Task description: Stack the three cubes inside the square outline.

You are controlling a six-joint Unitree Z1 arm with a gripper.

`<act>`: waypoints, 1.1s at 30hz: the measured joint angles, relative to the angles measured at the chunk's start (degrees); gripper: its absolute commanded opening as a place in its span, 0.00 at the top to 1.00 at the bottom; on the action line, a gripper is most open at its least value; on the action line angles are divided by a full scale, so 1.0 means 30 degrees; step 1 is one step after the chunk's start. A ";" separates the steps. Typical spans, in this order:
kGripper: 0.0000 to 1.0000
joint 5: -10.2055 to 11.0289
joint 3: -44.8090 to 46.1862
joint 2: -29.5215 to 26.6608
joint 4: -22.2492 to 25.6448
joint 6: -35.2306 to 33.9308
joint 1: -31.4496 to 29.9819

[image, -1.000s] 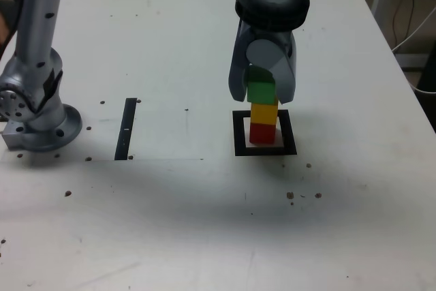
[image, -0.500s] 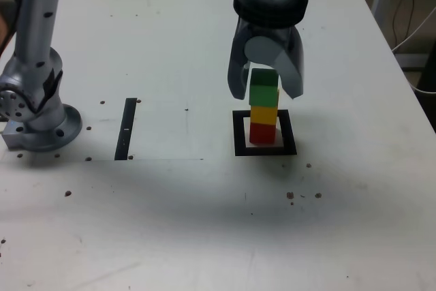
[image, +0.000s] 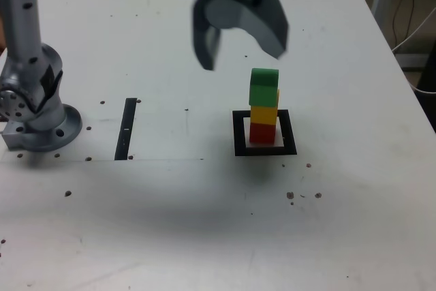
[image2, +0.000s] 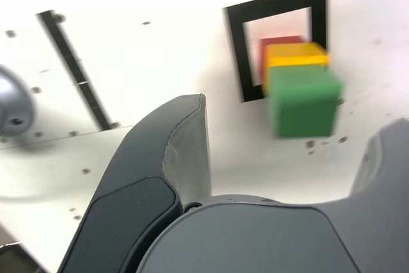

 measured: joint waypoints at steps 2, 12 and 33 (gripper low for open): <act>0.01 -0.0171 0.0551 -0.0857 0.0498 -0.0001 -0.0042; 0.01 -0.0319 0.5287 -0.4249 0.0980 0.0000 0.0200; 0.00 -0.0124 1.4342 -0.5505 -0.4668 0.0460 0.1845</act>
